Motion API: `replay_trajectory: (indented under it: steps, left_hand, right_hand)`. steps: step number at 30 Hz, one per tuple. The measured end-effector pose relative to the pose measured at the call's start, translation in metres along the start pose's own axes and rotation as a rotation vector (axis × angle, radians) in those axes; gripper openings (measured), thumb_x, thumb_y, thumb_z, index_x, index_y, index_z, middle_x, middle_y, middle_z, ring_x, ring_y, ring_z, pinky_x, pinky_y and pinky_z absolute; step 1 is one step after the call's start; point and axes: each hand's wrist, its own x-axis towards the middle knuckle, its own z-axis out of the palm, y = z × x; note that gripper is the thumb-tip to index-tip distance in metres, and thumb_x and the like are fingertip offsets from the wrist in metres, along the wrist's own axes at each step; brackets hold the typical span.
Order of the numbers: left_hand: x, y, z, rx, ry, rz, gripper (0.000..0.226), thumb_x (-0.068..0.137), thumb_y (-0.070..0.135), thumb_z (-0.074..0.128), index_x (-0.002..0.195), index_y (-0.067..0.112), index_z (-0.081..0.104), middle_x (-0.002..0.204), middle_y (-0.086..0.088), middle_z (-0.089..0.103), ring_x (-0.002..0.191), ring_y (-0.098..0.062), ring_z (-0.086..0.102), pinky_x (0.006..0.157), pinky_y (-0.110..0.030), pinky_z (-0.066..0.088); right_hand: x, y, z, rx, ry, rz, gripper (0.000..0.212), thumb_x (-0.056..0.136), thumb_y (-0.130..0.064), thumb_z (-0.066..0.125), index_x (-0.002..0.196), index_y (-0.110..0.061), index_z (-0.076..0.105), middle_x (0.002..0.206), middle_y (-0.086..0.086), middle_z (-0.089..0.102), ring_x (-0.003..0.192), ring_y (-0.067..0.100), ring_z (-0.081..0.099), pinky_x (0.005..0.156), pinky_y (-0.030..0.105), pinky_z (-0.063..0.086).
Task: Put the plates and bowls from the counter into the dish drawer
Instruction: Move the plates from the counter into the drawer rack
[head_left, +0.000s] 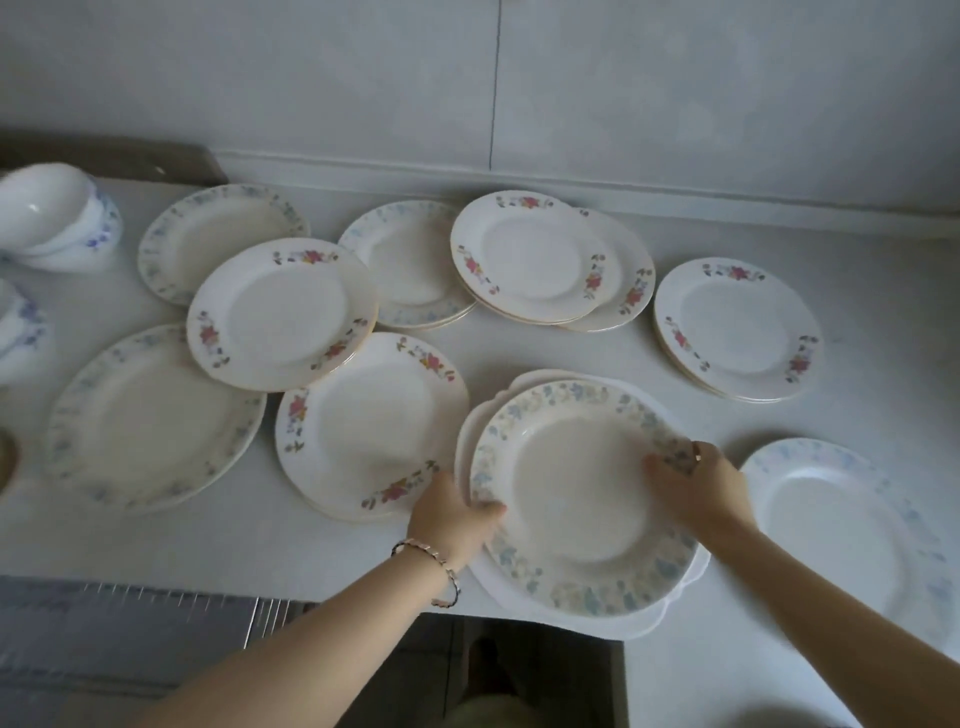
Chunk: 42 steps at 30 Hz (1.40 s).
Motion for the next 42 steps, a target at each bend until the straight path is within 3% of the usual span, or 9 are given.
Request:
replay_trajectory:
  steps: [3, 8, 12, 15, 20, 25, 30, 35, 42]
  left_hand:
    - [-0.04, -0.03, -0.034, -0.044, 0.045, 0.129, 0.022, 0.074, 0.017, 0.067, 0.09, 0.002, 0.064, 0.085, -0.015, 0.072, 0.078, -0.028, 0.071, 0.064, -0.038, 0.058]
    - [-0.111, -0.115, -0.111, -0.103, 0.133, 0.11, 0.028, 0.071, 0.021, 0.072, 0.091, 0.003, 0.064, 0.085, -0.01, 0.073, 0.077, -0.022, 0.071, 0.065, -0.043, 0.06]
    - [-0.162, -0.195, -0.179, -0.079, 0.186, 0.093, 0.024, 0.069, 0.018, 0.073, 0.084, 0.0, 0.066, 0.08, -0.009, 0.073, 0.073, -0.022, 0.071, 0.065, -0.038, 0.059]
    - [-0.189, -0.249, -0.221, -0.071, 0.179, -0.002, 0.034, 0.065, 0.023, 0.072, 0.091, 0.003, 0.064, 0.087, -0.01, 0.071, 0.077, -0.023, 0.071, 0.07, -0.041, 0.061]
    - [-0.2, -0.327, -0.268, -0.052, 0.186, -0.182, 0.025, 0.069, 0.016, 0.069, 0.091, 0.006, 0.063, 0.089, -0.01, 0.069, 0.08, -0.023, 0.068, 0.075, -0.04, 0.059]
    - [-0.168, -0.39, -0.297, -0.024, 0.193, -0.304, 0.019, 0.069, 0.013, 0.067, 0.087, 0.005, 0.064, 0.084, -0.009, 0.071, 0.076, -0.023, 0.069, 0.075, -0.039, 0.059]
    - [-0.113, -0.432, -0.319, 0.015, 0.209, -0.312, 0.01, 0.074, 0.008, 0.065, 0.083, 0.006, 0.065, 0.083, -0.009, 0.071, 0.076, -0.024, 0.07, 0.073, -0.038, 0.06]
    - [-0.042, -0.467, -0.335, 0.038, 0.214, -0.309, 0.019, 0.078, 0.011, 0.063, 0.097, 0.007, 0.06, 0.088, -0.007, 0.068, 0.073, -0.018, 0.065, 0.052, -0.025, 0.051]
    - [0.065, -0.518, -0.336, 0.066, 0.198, -0.323, 0.026, 0.079, 0.013, 0.062, 0.103, 0.004, 0.059, 0.094, -0.011, 0.067, 0.08, -0.025, 0.067, 0.051, -0.023, 0.051]
  right_hand:
    - [-0.048, -0.012, 0.009, 0.034, 0.004, -0.075, 0.039, 0.082, -0.034, 0.061, 0.112, -0.01, 0.058, 0.092, 0.007, 0.062, 0.082, 0.026, 0.054, 0.07, 0.027, 0.039]
    - [-0.149, -0.034, 0.062, 0.102, -0.026, -0.192, 0.043, 0.082, -0.034, 0.065, 0.116, -0.008, 0.058, 0.091, 0.006, 0.062, 0.07, 0.022, 0.054, 0.048, 0.021, 0.036]
    - [-0.244, -0.044, 0.123, 0.143, -0.121, -0.235, 0.044, 0.083, -0.037, 0.063, 0.116, -0.008, 0.058, 0.093, 0.007, 0.064, 0.076, 0.024, 0.058, 0.049, 0.021, 0.038]
    - [-0.306, -0.048, 0.166, 0.106, -0.203, -0.21, 0.042, 0.083, -0.039, 0.062, 0.11, -0.007, 0.061, 0.091, 0.006, 0.065, 0.077, 0.024, 0.058, 0.052, 0.024, 0.039]
    - [-0.37, -0.049, 0.236, 0.059, -0.339, -0.133, 0.027, 0.081, -0.029, 0.059, 0.095, -0.007, 0.064, 0.087, 0.008, 0.068, 0.075, 0.023, 0.063, 0.057, 0.028, 0.047]
    - [-0.387, -0.063, 0.31, 0.037, -0.441, -0.067, 0.029, 0.083, -0.026, 0.055, 0.103, -0.006, 0.059, 0.081, 0.003, 0.063, 0.071, 0.019, 0.06, 0.059, 0.029, 0.049]
    - [-0.373, -0.082, 0.375, 0.067, -0.446, -0.096, 0.024, 0.089, -0.022, 0.05, 0.107, -0.006, 0.054, 0.076, -0.002, 0.053, 0.061, 0.009, 0.048, 0.048, 0.021, 0.04]
    - [-0.346, -0.104, 0.449, 0.094, -0.403, -0.073, 0.039, 0.089, -0.02, 0.05, 0.124, -0.005, 0.044, 0.121, 0.014, 0.051, 0.093, 0.024, 0.05, 0.074, 0.028, 0.039]
    - [-0.291, -0.127, 0.545, 0.035, -0.366, -0.018, 0.041, 0.085, -0.009, 0.046, 0.125, 0.0, 0.045, 0.118, 0.018, 0.055, 0.105, 0.031, 0.056, 0.084, 0.033, 0.05]
